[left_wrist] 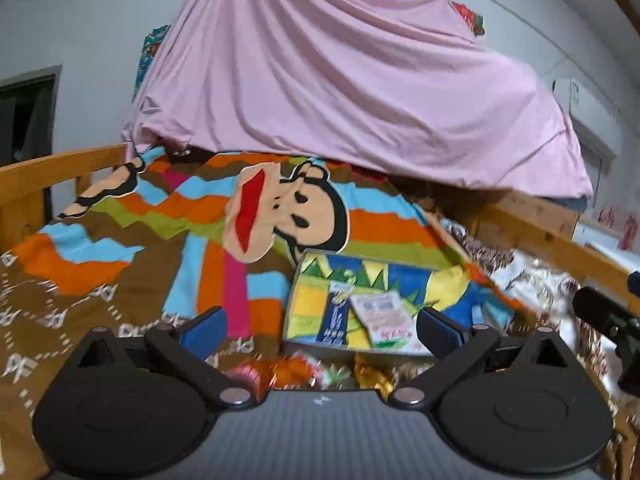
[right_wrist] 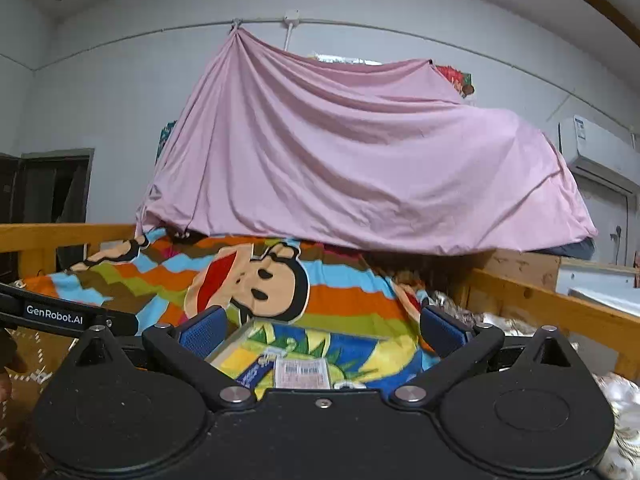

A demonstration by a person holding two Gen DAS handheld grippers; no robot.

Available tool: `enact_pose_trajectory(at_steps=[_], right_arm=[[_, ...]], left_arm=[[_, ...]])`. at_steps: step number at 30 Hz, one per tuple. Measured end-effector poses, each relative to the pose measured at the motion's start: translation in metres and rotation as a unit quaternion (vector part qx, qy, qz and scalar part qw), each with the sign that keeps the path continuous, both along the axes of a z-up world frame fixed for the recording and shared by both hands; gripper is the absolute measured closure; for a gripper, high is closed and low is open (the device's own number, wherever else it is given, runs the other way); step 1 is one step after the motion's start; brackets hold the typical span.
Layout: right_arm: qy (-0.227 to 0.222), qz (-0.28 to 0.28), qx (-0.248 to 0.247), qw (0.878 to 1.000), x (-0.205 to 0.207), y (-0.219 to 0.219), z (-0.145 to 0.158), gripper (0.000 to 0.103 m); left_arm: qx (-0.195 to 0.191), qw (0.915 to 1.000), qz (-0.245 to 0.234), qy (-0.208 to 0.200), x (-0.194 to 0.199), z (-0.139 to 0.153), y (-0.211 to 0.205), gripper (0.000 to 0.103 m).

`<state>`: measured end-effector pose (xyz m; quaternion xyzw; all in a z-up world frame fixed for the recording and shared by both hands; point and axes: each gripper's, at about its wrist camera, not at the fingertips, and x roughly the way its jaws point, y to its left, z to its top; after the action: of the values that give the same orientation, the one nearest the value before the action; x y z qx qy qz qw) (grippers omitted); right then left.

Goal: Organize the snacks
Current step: 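Move both tools back toward the remaining snacks beside the tray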

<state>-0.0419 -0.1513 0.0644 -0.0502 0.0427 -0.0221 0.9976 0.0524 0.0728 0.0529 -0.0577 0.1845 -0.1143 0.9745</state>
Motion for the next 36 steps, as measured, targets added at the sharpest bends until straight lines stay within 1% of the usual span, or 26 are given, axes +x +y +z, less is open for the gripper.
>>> enact_pose_trajectory(at_steps=[5,8,11,15,19,24,30,33,36], right_arm=[[0.022,0.0,0.012,1.0,-0.026,-0.003,-0.005,0.001],[0.037,-0.002,0.017,0.999,-0.04,-0.006,-0.01,0.001],[0.056,-0.007,0.021,0.998,-0.05,-0.008,-0.014,0.001],[0.074,-0.021,0.025,0.997,-0.058,-0.009,-0.017,0.001],[0.092,-0.03,0.025,0.995,-0.062,-0.011,-0.02,0.001],[0.127,-0.042,0.016,0.991,-0.059,-0.013,-0.026,0.001],[0.152,-0.048,0.036,0.987,-0.052,-0.022,-0.028,0.001],[0.171,-0.049,0.047,0.983,-0.043,-0.027,-0.029,0.001],[0.184,-0.042,0.048,0.981,-0.034,-0.034,-0.03,0.001]], left_arm=[[0.021,0.9996,-0.007,0.017,-0.024,-0.007,-0.005,0.001],[0.032,0.9992,-0.013,0.018,-0.034,-0.007,-0.008,0.001],[0.038,0.9989,-0.015,0.021,-0.043,-0.008,-0.01,0.001],[0.051,0.9976,-0.026,0.04,-0.051,-0.012,-0.015,0.001],[0.068,0.9956,-0.035,0.054,-0.055,-0.016,-0.021,0.001],[0.088,0.9933,-0.044,0.061,-0.056,-0.019,-0.028,0.001],[0.102,0.9901,-0.059,0.076,-0.05,-0.022,-0.034,0.0],[0.107,0.9874,-0.075,0.089,-0.044,-0.025,-0.039,0.001],[0.106,0.9848,-0.097,0.098,-0.036,-0.027,-0.047,0.001]])
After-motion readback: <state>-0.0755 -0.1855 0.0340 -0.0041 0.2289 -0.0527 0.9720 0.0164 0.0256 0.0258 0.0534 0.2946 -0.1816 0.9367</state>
